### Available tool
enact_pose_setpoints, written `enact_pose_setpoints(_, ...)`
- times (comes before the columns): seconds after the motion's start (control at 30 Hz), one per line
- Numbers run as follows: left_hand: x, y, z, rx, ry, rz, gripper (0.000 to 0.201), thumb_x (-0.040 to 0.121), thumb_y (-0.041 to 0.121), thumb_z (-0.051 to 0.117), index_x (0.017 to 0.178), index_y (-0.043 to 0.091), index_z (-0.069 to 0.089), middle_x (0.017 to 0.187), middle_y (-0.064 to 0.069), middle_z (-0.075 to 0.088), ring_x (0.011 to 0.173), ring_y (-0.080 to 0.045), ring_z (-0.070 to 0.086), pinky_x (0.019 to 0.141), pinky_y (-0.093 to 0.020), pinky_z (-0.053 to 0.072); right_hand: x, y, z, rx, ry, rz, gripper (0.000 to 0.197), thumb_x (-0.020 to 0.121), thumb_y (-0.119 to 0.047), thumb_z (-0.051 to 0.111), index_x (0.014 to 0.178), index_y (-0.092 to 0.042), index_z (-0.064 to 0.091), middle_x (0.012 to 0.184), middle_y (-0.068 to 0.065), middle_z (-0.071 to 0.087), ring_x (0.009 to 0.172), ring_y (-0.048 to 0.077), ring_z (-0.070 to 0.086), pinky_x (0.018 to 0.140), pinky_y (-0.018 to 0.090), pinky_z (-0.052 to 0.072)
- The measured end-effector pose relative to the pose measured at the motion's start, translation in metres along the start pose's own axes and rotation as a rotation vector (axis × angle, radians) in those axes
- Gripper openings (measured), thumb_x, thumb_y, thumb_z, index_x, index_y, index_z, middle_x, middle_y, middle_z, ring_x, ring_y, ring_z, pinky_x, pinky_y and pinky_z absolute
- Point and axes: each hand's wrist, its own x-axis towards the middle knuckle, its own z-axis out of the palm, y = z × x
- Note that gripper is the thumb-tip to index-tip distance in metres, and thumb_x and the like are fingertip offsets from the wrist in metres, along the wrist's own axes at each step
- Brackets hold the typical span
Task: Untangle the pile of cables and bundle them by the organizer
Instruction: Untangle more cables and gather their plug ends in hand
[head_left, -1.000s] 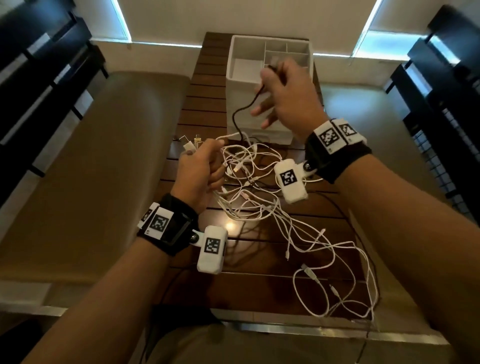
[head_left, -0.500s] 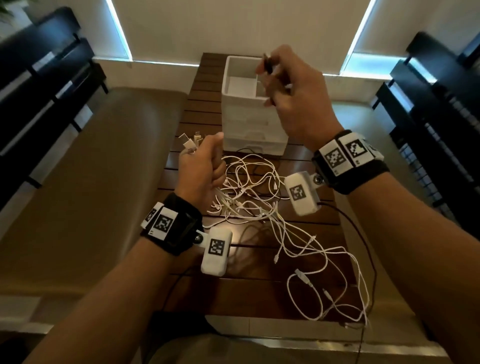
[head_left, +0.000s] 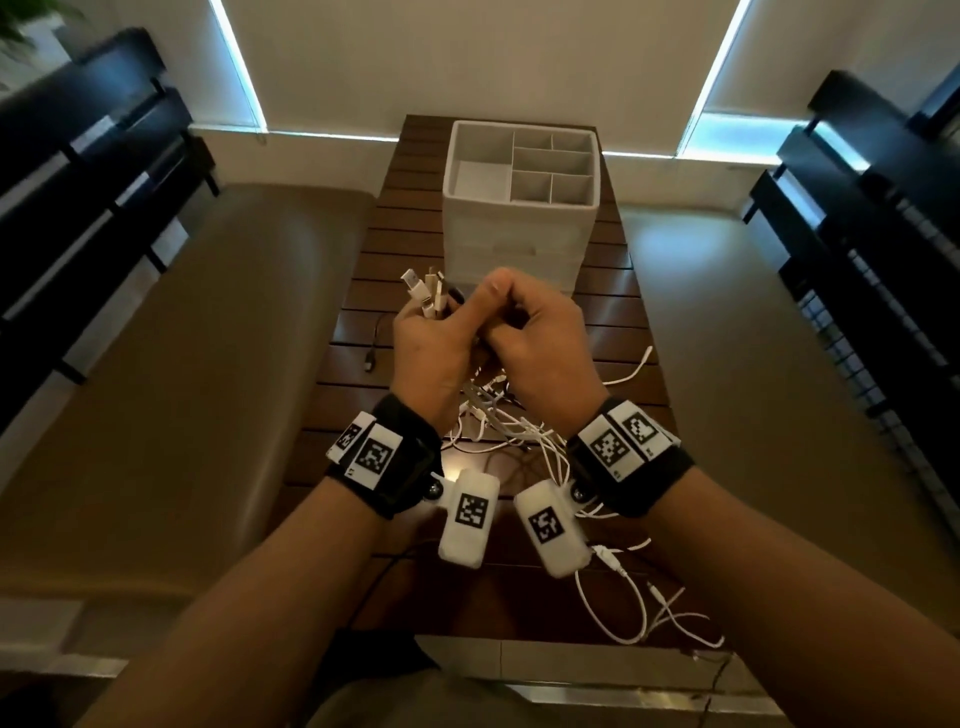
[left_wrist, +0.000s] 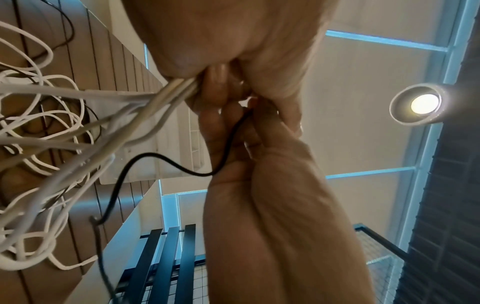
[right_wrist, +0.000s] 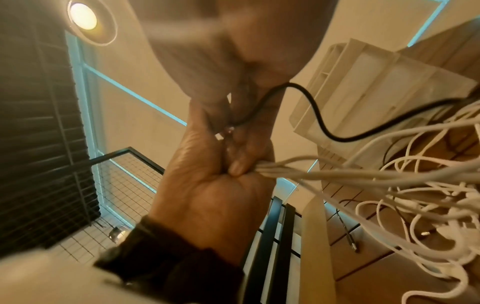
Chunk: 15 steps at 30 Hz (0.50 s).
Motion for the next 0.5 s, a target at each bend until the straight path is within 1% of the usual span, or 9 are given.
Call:
enact_pose_setpoints(0.07,-0.003,0.000,0.003,0.012,-0.004,0.004,0.024,0.096,0.021,0.076,0.089,0.003,0.061,0.070,-0.001,0.066,0.063,-0.015,0.069,0.058,-0.030,0.057,-0.003,0.000,0.002,-0.006,0.019,0.014,0.011,0.089,-0.002,0.062,0.092,-0.011,0.066,0.083,0.008,0.067,0.078,0.030,0.066,0.068,0.052,0.057)
enact_pose_setpoints(0.13,-0.004,0.001,0.007,0.040,0.002,0.032,0.028,0.100,0.026,0.072,0.088,0.003,0.062,0.069,0.000,0.063,0.065,-0.015,0.067,0.062,-0.030,0.057,-0.005,-0.002,0.001,-0.007,0.009,0.033,0.007,0.091,-0.005,0.064,0.088,-0.009,0.059,0.081,0.011,0.064,0.076,0.031,0.063,0.068,0.052,0.056)
enact_pose_setpoints(0.17,-0.003,0.003,0.008,0.057,0.011,0.045,0.029,0.102,0.028,0.069,0.084,0.006,0.062,0.069,0.000,0.062,0.065,-0.014,0.065,0.064,-0.030,0.057,-0.006,-0.004,0.001,-0.011,-0.004,0.031,0.011,0.093,-0.005,0.065,0.089,-0.008,0.056,0.081,0.010,0.062,0.074,0.027,0.061,0.068,0.049,0.056)
enact_pose_setpoints(0.23,-0.001,0.007,0.009,0.080,0.038,0.056,0.031,0.103,0.029,0.067,0.077,0.014,0.060,0.067,0.003,0.059,0.064,-0.013,0.062,0.065,-0.030,0.056,-0.011,-0.007,0.001,-0.021,-0.065,0.015,0.011,0.098,-0.005,0.063,0.097,-0.009,0.052,0.084,0.004,0.059,0.072,0.015,0.057,0.068,0.032,0.054)
enact_pose_setpoints(0.27,0.000,0.009,0.009,0.087,0.056,0.053,0.032,0.103,0.029,0.067,0.074,0.018,0.059,0.065,0.005,0.056,0.063,-0.013,0.058,0.066,-0.031,0.055,-0.014,-0.009,0.001,-0.030,-0.101,0.021,0.010,0.101,-0.008,0.061,0.104,-0.009,0.051,0.088,0.004,0.059,0.074,0.011,0.056,0.068,0.028,0.053)
enact_pose_setpoints(0.3,0.001,0.011,0.008,0.093,0.072,0.048,0.034,0.103,0.030,0.067,0.071,0.021,0.057,0.062,0.007,0.052,0.061,-0.012,0.054,0.065,-0.031,0.053,-0.017,-0.009,0.001,-0.044,-0.131,0.037,0.010,0.104,-0.012,0.057,0.109,-0.009,0.050,0.092,0.006,0.060,0.075,0.010,0.057,0.068,0.027,0.053)
enact_pose_setpoints(0.37,0.002,0.010,0.006,0.110,0.085,0.046,0.039,0.102,0.029,0.068,0.067,0.024,0.052,0.057,0.009,0.044,0.055,-0.011,0.045,0.062,-0.032,0.047,-0.020,-0.008,0.001,-0.074,-0.182,0.057,0.010,0.109,-0.017,0.050,0.112,-0.008,0.047,0.094,0.009,0.063,0.075,0.012,0.059,0.067,0.030,0.054)
enact_pose_setpoints(0.43,0.003,0.009,0.003,0.121,0.093,0.042,0.040,0.103,0.028,0.066,0.067,0.023,0.049,0.055,0.009,0.042,0.053,-0.011,0.041,0.057,-0.030,0.043,-0.021,-0.007,-0.002,-0.129,-0.223,0.034,0.010,0.110,-0.018,0.045,0.110,-0.009,0.047,0.089,0.010,0.064,0.073,0.020,0.060,0.065,0.041,0.051)
enact_pose_setpoints(0.5,0.005,0.008,0.000,0.115,0.109,0.036,0.039,0.104,0.027,0.065,0.069,0.022,0.049,0.058,0.004,0.042,0.053,-0.013,0.040,0.053,-0.030,0.040,-0.022,-0.006,-0.006,-0.164,-0.249,0.020,0.012,0.111,-0.019,0.044,0.107,-0.009,0.050,0.081,0.014,0.063,0.066,0.026,0.055,0.062,0.045,0.046)
